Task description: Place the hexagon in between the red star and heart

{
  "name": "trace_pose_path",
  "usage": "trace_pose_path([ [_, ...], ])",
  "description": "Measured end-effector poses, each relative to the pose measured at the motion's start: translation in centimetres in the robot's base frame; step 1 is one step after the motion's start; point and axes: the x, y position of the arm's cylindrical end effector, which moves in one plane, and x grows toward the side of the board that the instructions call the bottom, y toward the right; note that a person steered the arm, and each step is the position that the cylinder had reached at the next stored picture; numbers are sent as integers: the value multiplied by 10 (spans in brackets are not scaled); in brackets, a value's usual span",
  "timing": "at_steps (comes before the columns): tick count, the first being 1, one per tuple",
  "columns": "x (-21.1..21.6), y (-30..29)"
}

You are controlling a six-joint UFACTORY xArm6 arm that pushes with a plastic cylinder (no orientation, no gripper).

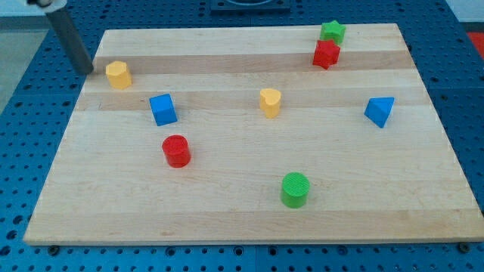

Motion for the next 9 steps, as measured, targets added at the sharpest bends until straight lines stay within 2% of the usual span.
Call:
trace_pose_path([
  [2, 1, 3],
  [4, 1, 93],
  [9, -18, 264],
])
